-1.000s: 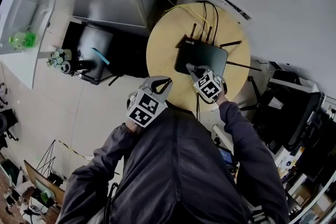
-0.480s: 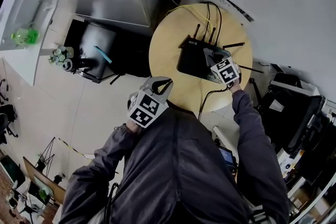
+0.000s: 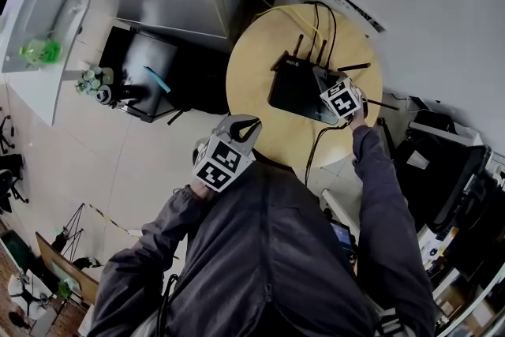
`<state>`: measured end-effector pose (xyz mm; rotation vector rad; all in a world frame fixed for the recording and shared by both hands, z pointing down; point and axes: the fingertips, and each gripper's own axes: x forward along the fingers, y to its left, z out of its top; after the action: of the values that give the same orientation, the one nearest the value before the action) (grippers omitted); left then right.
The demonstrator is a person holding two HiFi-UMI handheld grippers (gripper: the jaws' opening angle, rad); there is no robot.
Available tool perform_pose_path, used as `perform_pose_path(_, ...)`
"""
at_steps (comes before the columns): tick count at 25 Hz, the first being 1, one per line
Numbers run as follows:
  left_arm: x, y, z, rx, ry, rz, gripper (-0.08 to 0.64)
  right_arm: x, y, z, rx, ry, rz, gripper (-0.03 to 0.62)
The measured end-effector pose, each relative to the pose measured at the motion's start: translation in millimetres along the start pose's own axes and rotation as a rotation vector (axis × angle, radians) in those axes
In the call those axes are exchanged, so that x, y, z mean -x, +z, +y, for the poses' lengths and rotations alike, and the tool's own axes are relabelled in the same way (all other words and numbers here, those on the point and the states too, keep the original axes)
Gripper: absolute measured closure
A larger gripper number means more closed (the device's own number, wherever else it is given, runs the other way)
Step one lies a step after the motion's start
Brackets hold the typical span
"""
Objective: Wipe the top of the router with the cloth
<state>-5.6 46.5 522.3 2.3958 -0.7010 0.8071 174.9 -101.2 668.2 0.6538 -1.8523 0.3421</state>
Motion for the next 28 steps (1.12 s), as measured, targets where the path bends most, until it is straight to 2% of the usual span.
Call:
perform_pose_path(8,-3,4,-2,-0.026,-0.017,0.005,0.56,9,-16,47,0.006,0.048,-0.004,0.568)
perform_pose_path(13,-8,6,-4,-0.035,-0.033,0.003,0.56,17,-21,79,0.046,0.084,-0.005,0.568)
perform_pose_path(19,-10,9,-5,-0.044,-0.046,0.008,0.56,21,-29,104,0.029,0.123,-0.016,0.568)
perform_pose_path(24,-9,8,-4,-0.039,-0.039,0.014,0.56,23,-28,98,-0.045,0.179,-0.046,0.568)
perform_pose_path(28,-6,6,2,-0.029,-0.018,0.016,0.56,29,-27,42,-0.154,0.111,-0.094,0.568)
